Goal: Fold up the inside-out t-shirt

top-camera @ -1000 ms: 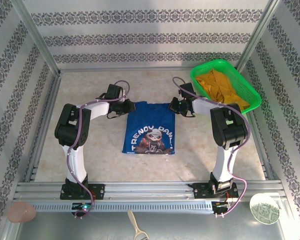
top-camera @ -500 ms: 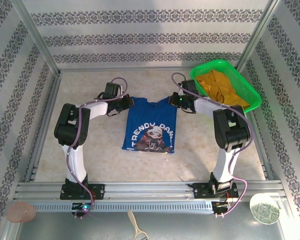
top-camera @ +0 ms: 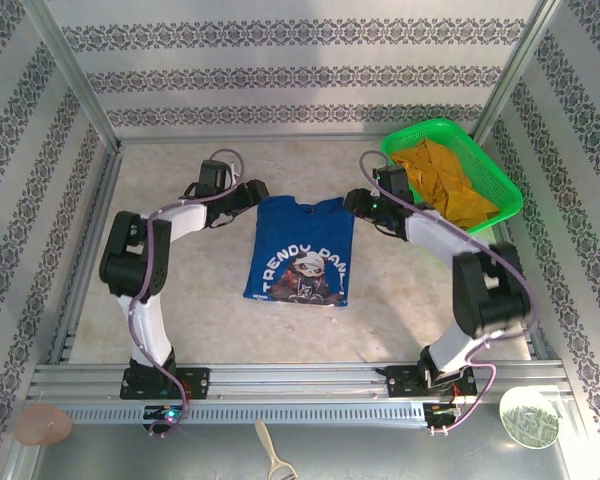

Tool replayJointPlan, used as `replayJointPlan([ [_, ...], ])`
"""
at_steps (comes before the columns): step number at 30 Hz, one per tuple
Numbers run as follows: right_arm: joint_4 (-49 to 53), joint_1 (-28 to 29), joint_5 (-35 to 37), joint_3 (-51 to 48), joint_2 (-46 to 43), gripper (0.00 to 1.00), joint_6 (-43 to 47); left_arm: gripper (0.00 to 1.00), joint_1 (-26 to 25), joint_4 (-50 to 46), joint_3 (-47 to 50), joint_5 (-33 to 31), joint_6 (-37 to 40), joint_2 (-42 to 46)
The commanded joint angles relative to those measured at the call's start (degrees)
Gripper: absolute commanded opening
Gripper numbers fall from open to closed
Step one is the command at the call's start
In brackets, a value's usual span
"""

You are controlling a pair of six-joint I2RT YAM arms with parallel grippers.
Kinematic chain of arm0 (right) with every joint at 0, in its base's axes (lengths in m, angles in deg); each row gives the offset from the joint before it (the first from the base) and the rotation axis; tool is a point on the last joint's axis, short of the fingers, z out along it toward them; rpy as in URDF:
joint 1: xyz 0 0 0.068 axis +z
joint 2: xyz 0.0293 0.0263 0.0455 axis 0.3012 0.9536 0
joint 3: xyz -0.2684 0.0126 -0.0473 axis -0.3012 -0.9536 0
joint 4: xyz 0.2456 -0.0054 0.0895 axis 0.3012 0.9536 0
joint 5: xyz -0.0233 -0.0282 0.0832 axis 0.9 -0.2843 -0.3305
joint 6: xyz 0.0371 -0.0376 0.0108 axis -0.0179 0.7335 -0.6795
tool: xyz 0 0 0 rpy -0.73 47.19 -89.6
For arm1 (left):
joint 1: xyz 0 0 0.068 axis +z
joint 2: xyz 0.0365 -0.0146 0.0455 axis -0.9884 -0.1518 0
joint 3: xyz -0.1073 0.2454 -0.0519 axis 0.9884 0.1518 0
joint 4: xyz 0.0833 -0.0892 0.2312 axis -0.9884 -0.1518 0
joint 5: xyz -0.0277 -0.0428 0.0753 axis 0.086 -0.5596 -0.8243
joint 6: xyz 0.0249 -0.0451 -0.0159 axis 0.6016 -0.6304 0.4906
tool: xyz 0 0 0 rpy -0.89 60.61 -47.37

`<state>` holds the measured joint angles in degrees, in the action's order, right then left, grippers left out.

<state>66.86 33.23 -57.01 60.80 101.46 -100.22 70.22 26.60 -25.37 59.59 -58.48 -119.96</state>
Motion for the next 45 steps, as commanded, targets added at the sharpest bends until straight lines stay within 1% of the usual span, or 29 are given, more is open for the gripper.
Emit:
replayJointPlan([
  [1,0.9,5.5,-0.8,-5.7,-5.4,0.35,-4.1,0.69,-3.2,5.1,6.6,4.6,-6.4,8.6],
  [5,-3.3,12.8,2.2,-13.8,-8.8,0.27,-11.0,0.7,-8.8,10.9,16.5,3.4,-10.5,14.0],
  [9,-8.6,18.1,4.5,-21.3,-8.1,0.24,-16.3,0.7,-11.9,18.5,24.4,2.1,-14.0,13.4],
  [11,-12.7,19.4,5.3,-25.5,-7.6,0.23,-19.4,0.7,-12.4,24.4,28.4,1.8,-16.4,12.0],
  [13,-14.0,20.6,7.4,-29.1,-7.5,0.22,-21.5,0.7,-12.5,28.9,31.7,1.6,-17.8,10.4],
  [15,-15.8,21.2,8.0,-32.7,-8.3,0.21,-23.8,0.7,-12.7,33.4,35.3,1.5,-19.3,9.1],
  [18,-15.3,22.2,8.7,-36.5,-11.3,0.21,-26.2,0.7,-13.7,40.6,41.6,-0.5,-22.9,9.7],
  [20,-13.4,22.8,9.0,-38.2,-14.3,0.21,-27.0,0.7,-15.8,45.0,45.6,-3.0,-25.6,11.5],
  [22,-11.3,22.6,9.4,-40.0,-18.7,0.22,-27.3,0.7,-17.0,45.3,47.2,-4.4,-26.6,14.5],
  [23,-9.4,22.1,10.1,-39.9,-21.8,0.22,-26.5,0.71,-17.1,43.8,47.5,-5.1,-26.6,16.5],
  [24,-6.3,21.1,11.2,-38.8,-24.7,0.23,-25.0,0.72,-16.8,40.6,47.0,-5.7,-25.6,19.0],
  [25,-3.3,19.3,11.3,-37.3,-27.0,0.23,-22.8,0.75,-16.2,35.8,45.2,-5.9,-23.5,21.6],
  [27,-0.2,14.2,8.7,-33.2,-29.2,0.25,-18.0,0.8,-15.3,22.5,39.6,-6.7,-16.8,25.6],
  [28,0.6,11.2,6.6,-31.0,-28.8,0.25,-15.4,0.82,-14.8,16.2,36.4,-7.3,-13.2,26.7],
  [30,0.2,6.6,1.5,-26.5,-26.0,0.26,-11.2,0.84,-13.0,10.2,30.4,-6.6,-8.6,26.4],
  [32,-1.6,4.4,-2.7,-21.3,-21.2,0.26,-7.7,0.84,-10.5,7.8,25.7,-3.6,-5.9,23.7],
  [35,-2.8,3.8,-7.3,-12.5,-12.0,0.26,-3.9,0.84,-7.0,8.2,18.8,3.5,-4.3,15.8],
  [37,-4.5,4.0,-8.5,-7.6,-6.0,0.24,-3.5,0.84,-5.7,8.4,15.1,7.3,-3.4,10.2],
  [39,-6.5,4.2,-9.0,-4.0,-1.5,0.23,-3.8,0.87,-5.1,8.3,12.0,10.0,-2.3,5.9],
  [42,-9.3,4.3,-8.6,-0.5,5.2,0.22,-5.1,0.88,-4.6,8.2,9.0,11.0,-1.2,0.9],
  [45,-11.8,4.2,-7.0,1.4,10.4,0.21,-5.5,0.88,-4.0,8.6,8.0,9.3,-0.4,-1.6],
])
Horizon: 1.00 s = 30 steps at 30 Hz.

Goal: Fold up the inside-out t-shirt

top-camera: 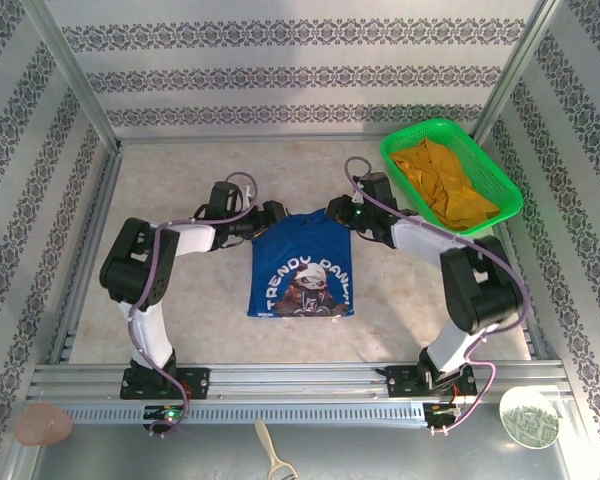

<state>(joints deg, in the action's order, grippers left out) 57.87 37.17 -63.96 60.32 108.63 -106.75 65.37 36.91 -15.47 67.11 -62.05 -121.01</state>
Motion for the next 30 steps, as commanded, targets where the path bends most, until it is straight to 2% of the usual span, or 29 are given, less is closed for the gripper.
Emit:
replayJointPlan([
  [1,-3.8,0.2,0.5,2.2,4.9,0.21,1.2,0.88,1.1,-1.4,-1.9,0.9,3.3,-1.0],
  [5,-5.0,-0.7,2.9,3.0,10.3,0.2,1.1,0.88,2.0,2.2,-0.5,-1.9,1.9,-2.1],
  [10,-5.6,-2.0,1.8,3.4,15.1,0.21,0.1,0.88,2.2,5.5,-0.4,-1.5,-0.4,-2.6],
  [14,-5.1,-3.3,-0.4,3.3,12.8,0.22,0.4,0.88,2.9,5.8,-0.5,-1.2,-0.8,0.1],
  [18,-3.2,-4.8,-2.2,3.5,6.2,0.28,1.8,0.88,6.2,3.8,-1.0,-1.6,-0.2,4.7],
  [21,1.7,-5.8,-0.8,4.7,2.0,0.45,4.8,0.88,9.2,-2.8,-3.6,-1.4,2.4,6.1],
  [25,8.8,-6.6,4.9,5.9,0.4,0.72,9.2,0.88,10.1,-22.3,-10.8,-5.7,10.3,4.6],
  [27,10.6,-6.7,6.7,6.2,1.1,0.77,10.0,0.88,10.0,-31.7,-14.6,-9.1,13.8,2.8],
  [30,13.1,-6.7,8.8,7.5,3.7,0.8,10.5,0.89,9.4,-39.7,-18.1,-14.9,18.2,0.4],
])
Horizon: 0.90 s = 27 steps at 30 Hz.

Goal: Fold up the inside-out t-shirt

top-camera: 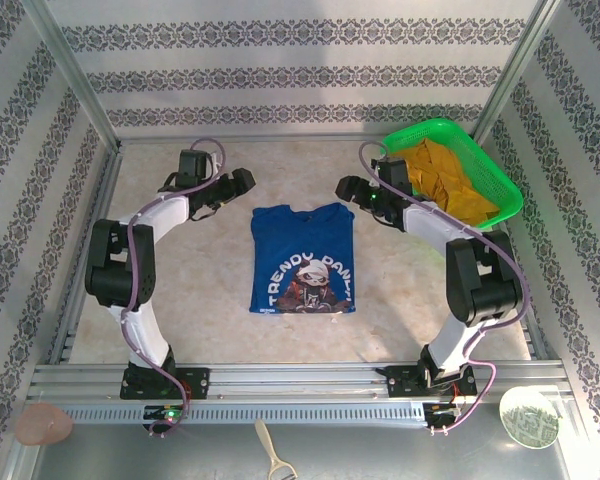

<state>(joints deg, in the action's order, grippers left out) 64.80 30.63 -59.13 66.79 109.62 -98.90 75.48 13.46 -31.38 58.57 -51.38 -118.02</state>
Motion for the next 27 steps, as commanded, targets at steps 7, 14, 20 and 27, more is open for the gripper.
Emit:
replayJointPlan([
  [7,8.4,0.8,5.7,3.2,8.0,0.82,1.8,0.91,-3.8,-20.5,-5.4,-8.6,10.9,-6.6],
  [14,9.0,3.1,6.0,5.0,11.2,0.82,1.6,0.91,-7.9,-18.9,-7.4,-8.5,10.4,-9.8],
  [20,9.7,4.1,4.9,6.0,13.0,0.8,0.9,0.91,-10.1,-19.3,-10.0,-9.1,9.7,-12.7],
  [27,9.4,5.0,6.3,2.9,11.3,0.8,0.5,0.91,-12.1,-19.0,-7.9,-9.6,9.2,-11.6],
])
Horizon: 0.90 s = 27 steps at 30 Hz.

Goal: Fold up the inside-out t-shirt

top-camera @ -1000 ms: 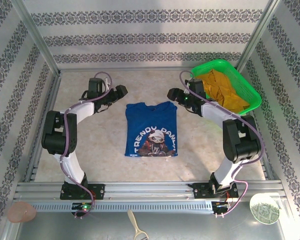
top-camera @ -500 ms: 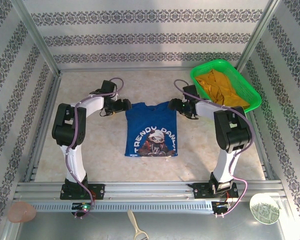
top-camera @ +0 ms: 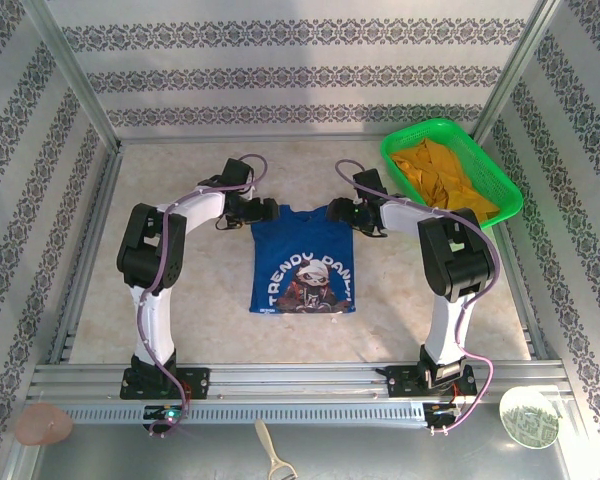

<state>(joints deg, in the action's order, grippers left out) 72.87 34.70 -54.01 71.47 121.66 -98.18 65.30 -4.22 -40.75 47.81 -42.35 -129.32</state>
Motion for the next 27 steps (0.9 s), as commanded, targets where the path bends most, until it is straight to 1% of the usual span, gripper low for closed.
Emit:
replayJointPlan([
  [1,1.5,0.9,1.8,-2.5,-1.4,0.8,-0.2,0.91,-2.0,-1.0,2.5,0.9,-0.3,0.4],
  [6,0.4,1.2,2.3,-5.5,-3.4,0.8,-0.5,0.92,-2.7,1.2,7.1,0.0,-3.1,2.8],
  [11,0.1,2.8,1.6,-5.6,-3.3,0.79,-1.0,0.92,-4.2,2.8,7.9,0.8,-4.2,2.9],
  [14,-0.4,4.1,1.0,-5.3,-3.0,0.79,-1.4,0.92,-5.1,4.0,7.7,2.2,-5.0,2.6],
  [18,-1.9,5.0,-1.8,-5.2,-3.2,0.76,-2.2,0.92,-6.1,6.3,8.4,4.5,-6.1,3.0],
  [21,-3.3,4.7,-3.0,-5.8,-3.9,0.75,-3.0,0.91,-6.3,9.2,9.9,6.4,-7.0,4.5],
  [24,-4.7,4.5,-4.1,-6.5,-4.6,0.73,-3.7,0.89,-6.4,12.5,11.7,8.1,-9.0,5.9],
  [27,-5.3,4.1,-5.3,-6.6,-4.5,0.69,-4.1,0.87,-6.4,13.2,11.9,8.7,-9.5,6.0],
])
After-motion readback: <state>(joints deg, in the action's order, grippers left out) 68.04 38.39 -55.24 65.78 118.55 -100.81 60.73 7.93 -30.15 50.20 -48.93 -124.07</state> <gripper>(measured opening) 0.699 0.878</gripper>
